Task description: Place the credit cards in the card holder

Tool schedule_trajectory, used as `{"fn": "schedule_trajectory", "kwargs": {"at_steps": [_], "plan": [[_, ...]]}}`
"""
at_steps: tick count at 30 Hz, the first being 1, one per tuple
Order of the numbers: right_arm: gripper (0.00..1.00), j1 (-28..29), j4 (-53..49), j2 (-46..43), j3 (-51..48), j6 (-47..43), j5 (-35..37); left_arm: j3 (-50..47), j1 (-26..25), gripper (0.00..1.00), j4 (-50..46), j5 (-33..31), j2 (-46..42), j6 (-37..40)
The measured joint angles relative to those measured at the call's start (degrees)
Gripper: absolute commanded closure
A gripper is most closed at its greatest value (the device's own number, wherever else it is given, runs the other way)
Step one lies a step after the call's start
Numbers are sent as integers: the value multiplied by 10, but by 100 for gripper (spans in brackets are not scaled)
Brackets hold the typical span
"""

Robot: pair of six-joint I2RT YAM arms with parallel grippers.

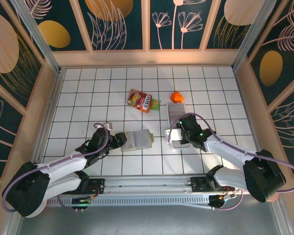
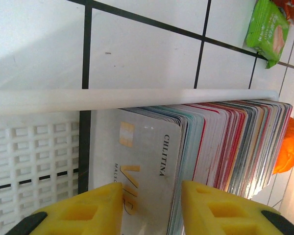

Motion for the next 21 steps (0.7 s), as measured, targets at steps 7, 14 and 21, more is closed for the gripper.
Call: {"fn": "schedule_trajectory", "kwargs": {"at_steps": [7,14,21], "plan": [[74,0,-4,-15,0,-2,0,0,0,38,0,7,2,0],[80,0,-10,-22,0,-2,0,0,0,38,0,8,7,0],[87,1,-22,-35,0,0,-1,0,0,39,0,8,9,0]]}}
